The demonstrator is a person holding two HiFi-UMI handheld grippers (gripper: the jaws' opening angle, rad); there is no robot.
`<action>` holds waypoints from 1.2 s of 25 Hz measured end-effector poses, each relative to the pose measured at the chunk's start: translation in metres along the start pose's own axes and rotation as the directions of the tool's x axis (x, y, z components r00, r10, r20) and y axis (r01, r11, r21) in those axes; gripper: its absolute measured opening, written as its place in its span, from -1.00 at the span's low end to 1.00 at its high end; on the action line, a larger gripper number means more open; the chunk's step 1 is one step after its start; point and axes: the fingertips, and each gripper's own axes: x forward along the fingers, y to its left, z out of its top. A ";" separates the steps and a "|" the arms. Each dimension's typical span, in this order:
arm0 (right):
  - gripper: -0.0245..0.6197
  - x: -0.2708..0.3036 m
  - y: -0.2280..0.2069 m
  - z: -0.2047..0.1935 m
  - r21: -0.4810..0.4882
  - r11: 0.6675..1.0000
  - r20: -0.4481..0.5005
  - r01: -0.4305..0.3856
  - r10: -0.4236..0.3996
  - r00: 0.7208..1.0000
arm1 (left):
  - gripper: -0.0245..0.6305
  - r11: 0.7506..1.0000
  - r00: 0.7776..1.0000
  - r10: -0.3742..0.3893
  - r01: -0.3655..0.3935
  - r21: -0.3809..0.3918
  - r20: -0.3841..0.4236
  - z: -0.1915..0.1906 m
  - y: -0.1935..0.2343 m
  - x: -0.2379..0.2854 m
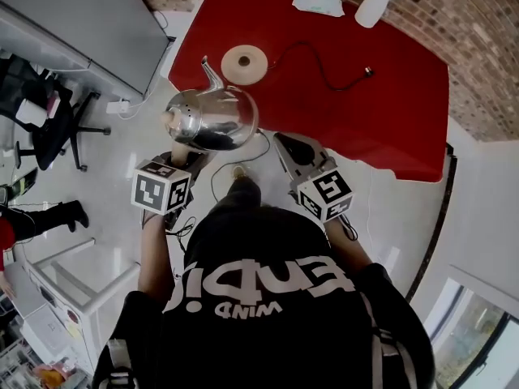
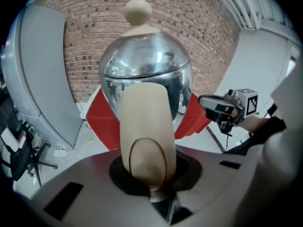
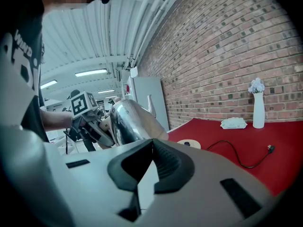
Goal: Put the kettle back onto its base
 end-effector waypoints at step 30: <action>-0.86 0.075 -0.053 0.043 0.005 0.998 -0.007 0.065 -0.065 0.998 | -0.76 0.994 0.998 -0.047 0.052 0.092 -0.049 0.080 0.068 0.025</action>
